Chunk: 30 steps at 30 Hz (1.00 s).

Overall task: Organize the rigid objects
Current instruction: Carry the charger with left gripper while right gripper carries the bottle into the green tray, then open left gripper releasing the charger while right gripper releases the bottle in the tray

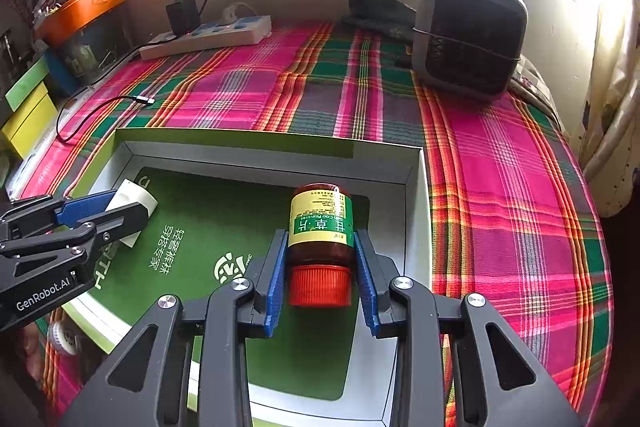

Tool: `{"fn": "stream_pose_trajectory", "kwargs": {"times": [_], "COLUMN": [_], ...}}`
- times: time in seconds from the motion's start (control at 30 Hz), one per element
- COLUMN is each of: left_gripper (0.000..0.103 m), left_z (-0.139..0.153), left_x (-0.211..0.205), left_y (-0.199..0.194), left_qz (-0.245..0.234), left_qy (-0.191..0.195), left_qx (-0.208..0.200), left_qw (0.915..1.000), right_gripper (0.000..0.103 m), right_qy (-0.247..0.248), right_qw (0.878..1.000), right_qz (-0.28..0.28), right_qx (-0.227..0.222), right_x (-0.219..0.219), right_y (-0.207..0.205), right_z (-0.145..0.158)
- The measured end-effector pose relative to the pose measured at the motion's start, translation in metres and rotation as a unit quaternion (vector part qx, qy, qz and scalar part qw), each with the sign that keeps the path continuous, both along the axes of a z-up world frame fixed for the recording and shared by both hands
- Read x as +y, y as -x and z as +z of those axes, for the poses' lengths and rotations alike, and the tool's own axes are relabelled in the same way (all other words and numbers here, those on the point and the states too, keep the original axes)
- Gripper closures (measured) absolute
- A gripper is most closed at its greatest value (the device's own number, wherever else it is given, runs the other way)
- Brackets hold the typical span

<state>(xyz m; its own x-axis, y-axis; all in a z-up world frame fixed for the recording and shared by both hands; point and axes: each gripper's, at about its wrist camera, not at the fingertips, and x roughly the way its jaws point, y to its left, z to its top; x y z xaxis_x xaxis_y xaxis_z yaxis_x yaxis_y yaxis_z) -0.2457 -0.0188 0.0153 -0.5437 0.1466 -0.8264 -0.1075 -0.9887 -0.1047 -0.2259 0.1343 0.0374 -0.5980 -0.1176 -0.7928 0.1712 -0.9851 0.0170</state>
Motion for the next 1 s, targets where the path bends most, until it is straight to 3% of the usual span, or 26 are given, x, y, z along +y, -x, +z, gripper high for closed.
{"fn": "stream_pose_trajectory", "kwargs": {"times": [0.2, 0.37, 1.0], "left_gripper": [0.065, 0.064, 0.064], "left_z": [0.001, 0.004, 0.033], "left_x": [-0.001, -0.005, -0.012], "left_y": [-0.001, -0.003, -0.038], "left_qz": [0.002, 0.008, 0.018], "left_qy": [-0.001, -0.007, -0.015], "left_qx": [0.001, 0.004, 0.037], "left_qw": [1.0, 0.9999, 0.999], "right_gripper": [0.065, 0.055, 0.054], "right_qy": [0.012, 0.016, 0.046], "right_qw": [1.0, 1.0, 0.998], "right_qz": [-0.007, -0.008, -0.013], "right_qx": [0.002, 0.008, 0.029], "right_x": [0.003, 0.001, 0.001], "right_y": [0.001, -0.003, -0.033], "right_z": [0.002, 0.004, 0.025]}}
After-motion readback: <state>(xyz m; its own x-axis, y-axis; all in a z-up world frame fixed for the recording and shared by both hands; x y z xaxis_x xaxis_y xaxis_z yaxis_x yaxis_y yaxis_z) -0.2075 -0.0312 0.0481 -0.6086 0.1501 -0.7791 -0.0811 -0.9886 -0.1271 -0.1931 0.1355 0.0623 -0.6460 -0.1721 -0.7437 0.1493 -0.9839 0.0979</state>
